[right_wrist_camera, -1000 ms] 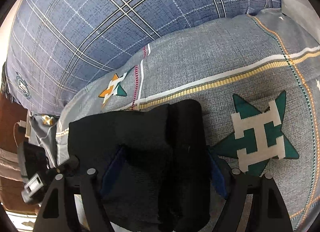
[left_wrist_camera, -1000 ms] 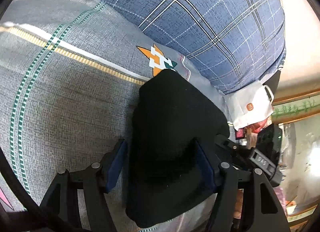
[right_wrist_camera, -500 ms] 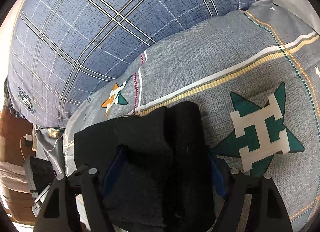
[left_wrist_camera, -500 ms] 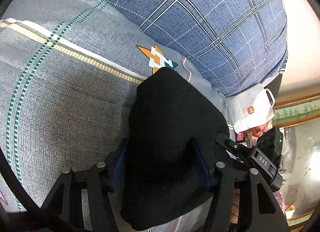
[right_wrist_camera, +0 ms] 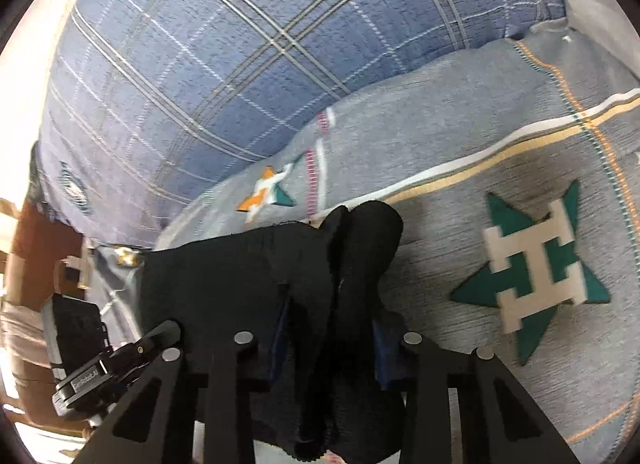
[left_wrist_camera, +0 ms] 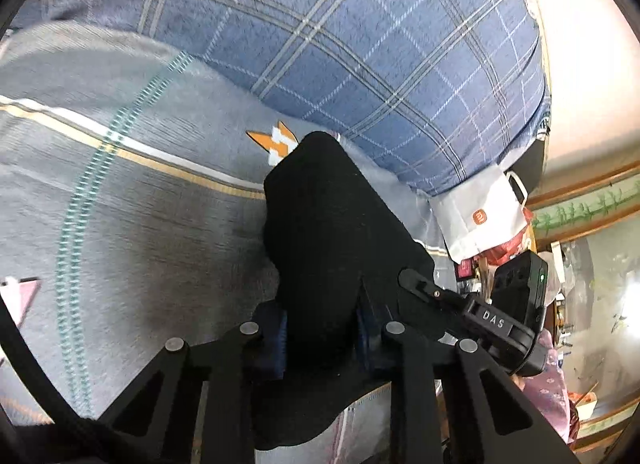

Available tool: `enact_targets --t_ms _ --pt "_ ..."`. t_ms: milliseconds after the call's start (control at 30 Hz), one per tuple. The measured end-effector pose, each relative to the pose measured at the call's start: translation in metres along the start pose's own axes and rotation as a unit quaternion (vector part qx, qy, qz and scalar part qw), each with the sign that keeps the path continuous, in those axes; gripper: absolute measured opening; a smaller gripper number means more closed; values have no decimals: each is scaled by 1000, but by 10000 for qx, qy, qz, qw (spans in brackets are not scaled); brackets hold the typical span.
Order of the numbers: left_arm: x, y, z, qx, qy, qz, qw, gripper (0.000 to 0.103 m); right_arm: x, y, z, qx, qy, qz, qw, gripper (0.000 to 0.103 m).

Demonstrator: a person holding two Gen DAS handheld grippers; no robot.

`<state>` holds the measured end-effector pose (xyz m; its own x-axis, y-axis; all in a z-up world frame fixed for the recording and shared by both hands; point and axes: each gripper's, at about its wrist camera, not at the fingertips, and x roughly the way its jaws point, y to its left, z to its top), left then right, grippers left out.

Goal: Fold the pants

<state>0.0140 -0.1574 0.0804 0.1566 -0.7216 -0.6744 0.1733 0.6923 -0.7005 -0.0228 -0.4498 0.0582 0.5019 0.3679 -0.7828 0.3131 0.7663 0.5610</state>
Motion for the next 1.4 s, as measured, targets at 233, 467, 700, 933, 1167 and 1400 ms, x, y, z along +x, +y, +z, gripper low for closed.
enact_targets --t_ms 233,467,700,933,1167,1400 --pt "-63 13 -51 -188 -422 71 9989 27 -13 32 -36 -363 -90 600 9975 36" --pt "-99 71 -126 -520 -554 -4 9971 27 -10 63 -133 -827 15 794 9934 36" --pt "-102 72 -132 -356 -721 -304 9963 28 -13 65 -170 -928 -174 735 9928 36" --pt "-67 76 -127 -263 -715 728 9944 54 6 33 -160 -331 -366 680 9965 52" --pt "-96 65 -153 -121 -896 773 9929 68 -16 35 -163 -278 -300 762 9963 69" --pt "-88 68 -184 -134 -866 933 9918 69 -34 22 -199 -33 -275 903 9955 74"
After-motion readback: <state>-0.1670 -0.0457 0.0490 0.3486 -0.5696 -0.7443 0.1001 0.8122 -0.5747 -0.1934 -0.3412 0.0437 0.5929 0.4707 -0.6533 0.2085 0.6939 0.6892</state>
